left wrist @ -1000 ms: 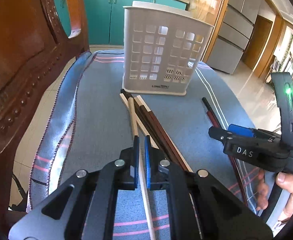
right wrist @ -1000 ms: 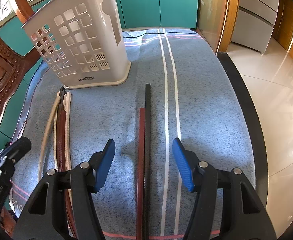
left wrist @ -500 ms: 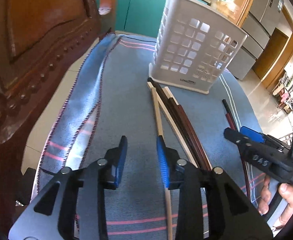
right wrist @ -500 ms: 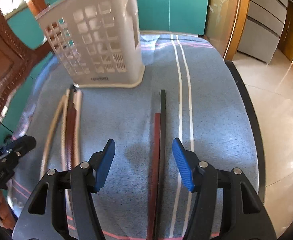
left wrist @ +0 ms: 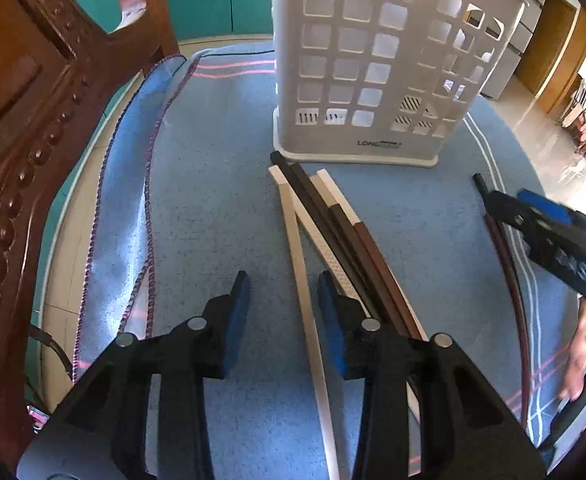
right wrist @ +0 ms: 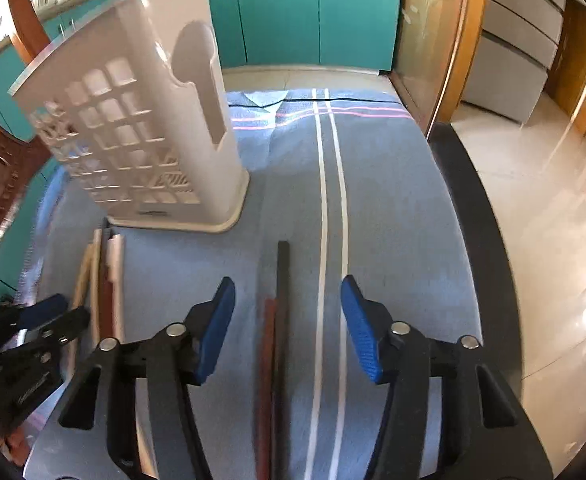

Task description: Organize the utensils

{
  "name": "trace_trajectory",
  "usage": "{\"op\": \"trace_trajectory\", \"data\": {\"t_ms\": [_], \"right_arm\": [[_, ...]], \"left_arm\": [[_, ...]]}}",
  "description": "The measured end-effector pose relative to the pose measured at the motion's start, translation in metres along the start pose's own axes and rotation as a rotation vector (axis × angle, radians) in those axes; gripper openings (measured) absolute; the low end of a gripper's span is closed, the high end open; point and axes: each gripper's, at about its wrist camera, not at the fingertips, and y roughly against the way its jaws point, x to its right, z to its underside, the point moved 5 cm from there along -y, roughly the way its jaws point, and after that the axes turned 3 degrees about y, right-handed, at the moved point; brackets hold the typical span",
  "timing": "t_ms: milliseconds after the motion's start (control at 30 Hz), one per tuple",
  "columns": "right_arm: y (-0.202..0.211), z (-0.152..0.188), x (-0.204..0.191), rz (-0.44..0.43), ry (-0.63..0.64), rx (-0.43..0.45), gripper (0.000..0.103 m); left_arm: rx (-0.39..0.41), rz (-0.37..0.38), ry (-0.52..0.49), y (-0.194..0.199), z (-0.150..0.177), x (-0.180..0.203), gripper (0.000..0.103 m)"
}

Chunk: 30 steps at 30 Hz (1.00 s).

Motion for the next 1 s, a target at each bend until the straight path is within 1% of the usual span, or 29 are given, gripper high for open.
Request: {"op": "trace_trajectory", "data": {"t_ms": [33, 67, 100, 167, 200, 233, 267, 300, 333, 367, 400, 500, 567, 667, 767, 833, 900, 933, 967, 1000], "right_arm": [[-0.006, -0.002, -0.001, 0.004, 0.003, -0.016, 0.044], [-0.012, -0.004, -0.001, 0.005, 0.001, -0.033, 0.042], [-0.018, -0.005, -0.001, 0.008, 0.001, -0.048, 0.041], [-0.02, -0.008, -0.004, 0.039, 0.034, -0.044, 0.036], [-0.02, -0.008, -0.007, 0.041, 0.046, -0.043, 0.034], [-0.019, -0.007, -0.007, 0.04, 0.05, -0.045, 0.03], [-0.019, -0.006, -0.007, 0.037, 0.051, -0.048, 0.023], [-0.018, -0.005, -0.007, 0.027, 0.047, -0.053, 0.021], [-0.017, -0.003, -0.006, 0.019, 0.041, -0.057, 0.016], [-0.016, -0.003, -0.003, 0.016, 0.036, -0.059, 0.012], [-0.013, 0.0, -0.003, 0.01, 0.029, -0.062, 0.012], [-0.011, 0.002, 0.008, -0.002, -0.007, -0.067, 0.011], [-0.011, 0.003, 0.012, 0.009, -0.014, -0.068, 0.011], [-0.011, 0.004, 0.006, 0.039, 0.022, -0.064, 0.014], [-0.009, 0.007, -0.001, 0.084, 0.066, -0.054, 0.014], [-0.008, 0.009, -0.003, 0.088, 0.07, -0.053, 0.014], [-0.003, 0.014, -0.003, 0.074, 0.067, -0.049, 0.014], [-0.003, 0.014, -0.003, 0.065, 0.061, -0.048, 0.011], [-0.003, 0.014, -0.001, 0.049, 0.048, -0.047, 0.01], [-0.003, 0.012, 0.0, 0.04, 0.038, -0.046, 0.008]], "left_arm": [[0.004, -0.006, -0.001, -0.001, 0.0, 0.001, 0.036], [0.009, -0.014, -0.003, -0.001, 0.0, 0.002, 0.036], [0.018, -0.026, -0.006, -0.002, 0.0, 0.003, 0.037], [0.025, -0.037, -0.009, 0.0, -0.001, 0.005, 0.038], [0.026, -0.04, -0.01, 0.0, -0.001, 0.006, 0.039], [0.025, -0.038, -0.008, 0.001, -0.002, 0.004, 0.039], [0.024, -0.033, -0.004, 0.001, -0.002, 0.005, 0.039], [0.022, -0.028, 0.002, 0.001, -0.002, 0.004, 0.036], [0.021, -0.027, 0.005, 0.0, -0.003, 0.003, 0.035], [0.021, -0.027, 0.011, 0.001, -0.003, -0.001, 0.029], [0.02, -0.03, 0.017, 0.001, -0.003, -0.005, 0.024], [0.01, -0.023, 0.038, 0.002, -0.002, -0.015, 0.023], [0.01, -0.021, 0.04, 0.0, -0.003, -0.017, 0.023], [0.016, -0.045, 0.03, -0.004, -0.006, -0.012, 0.026], [0.022, -0.062, 0.027, -0.004, -0.008, -0.007, 0.029], [0.024, -0.068, 0.027, 0.0, -0.006, -0.004, 0.029], [0.028, -0.065, 0.029, 0.001, -0.005, -0.003, 0.028], [0.03, -0.059, 0.033, 0.001, -0.005, -0.003, 0.028], [0.031, -0.044, 0.036, 0.001, -0.006, -0.003, 0.022], [0.033, -0.039, 0.037, 0.002, -0.005, -0.002, 0.013]]}}
